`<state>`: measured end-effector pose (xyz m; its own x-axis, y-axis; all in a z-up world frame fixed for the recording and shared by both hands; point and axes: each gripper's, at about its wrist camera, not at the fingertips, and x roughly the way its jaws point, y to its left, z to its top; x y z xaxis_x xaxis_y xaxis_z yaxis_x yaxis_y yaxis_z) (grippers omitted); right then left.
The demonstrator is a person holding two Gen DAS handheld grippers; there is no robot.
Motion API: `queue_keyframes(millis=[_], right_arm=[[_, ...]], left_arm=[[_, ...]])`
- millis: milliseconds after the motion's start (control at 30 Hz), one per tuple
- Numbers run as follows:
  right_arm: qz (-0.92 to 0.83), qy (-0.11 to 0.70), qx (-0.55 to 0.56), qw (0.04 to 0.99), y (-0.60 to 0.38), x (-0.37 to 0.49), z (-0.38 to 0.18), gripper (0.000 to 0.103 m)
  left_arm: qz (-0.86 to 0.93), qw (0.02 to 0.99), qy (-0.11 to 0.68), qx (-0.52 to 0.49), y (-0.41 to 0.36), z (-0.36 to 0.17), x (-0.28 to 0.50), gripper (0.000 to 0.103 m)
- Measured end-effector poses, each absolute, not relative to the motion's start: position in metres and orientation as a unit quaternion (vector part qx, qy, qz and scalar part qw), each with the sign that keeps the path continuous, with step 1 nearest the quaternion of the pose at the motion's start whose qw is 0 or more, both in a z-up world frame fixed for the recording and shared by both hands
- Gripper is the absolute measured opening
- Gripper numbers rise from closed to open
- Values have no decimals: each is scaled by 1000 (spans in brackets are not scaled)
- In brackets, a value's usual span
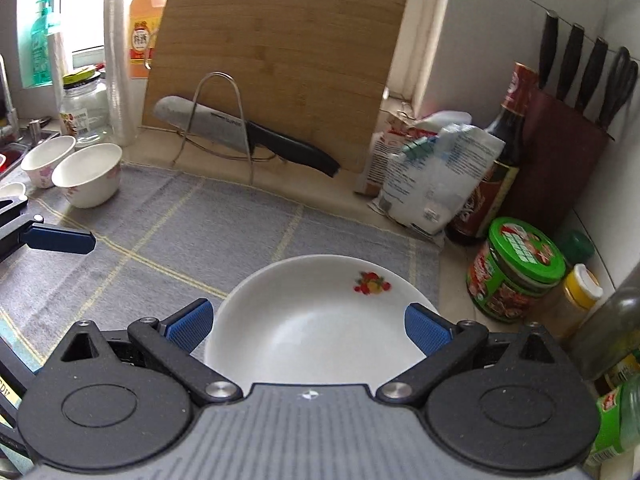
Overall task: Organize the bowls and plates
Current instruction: 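Move the open right gripper toward the plain white bowl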
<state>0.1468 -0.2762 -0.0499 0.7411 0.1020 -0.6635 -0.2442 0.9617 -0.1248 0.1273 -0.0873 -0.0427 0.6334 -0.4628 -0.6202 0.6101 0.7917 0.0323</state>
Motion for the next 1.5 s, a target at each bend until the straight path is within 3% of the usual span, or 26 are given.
queue_keyframes(millis=[833,1500], right_arm=[[192,376,-144,895,-70,154,-58,103],[173,398,-167,885,0,164,-59,103]], left_arm=[[-174,903,383,84,136,-85,109,102],[-225,907,346,90,177,-102,130,103]])
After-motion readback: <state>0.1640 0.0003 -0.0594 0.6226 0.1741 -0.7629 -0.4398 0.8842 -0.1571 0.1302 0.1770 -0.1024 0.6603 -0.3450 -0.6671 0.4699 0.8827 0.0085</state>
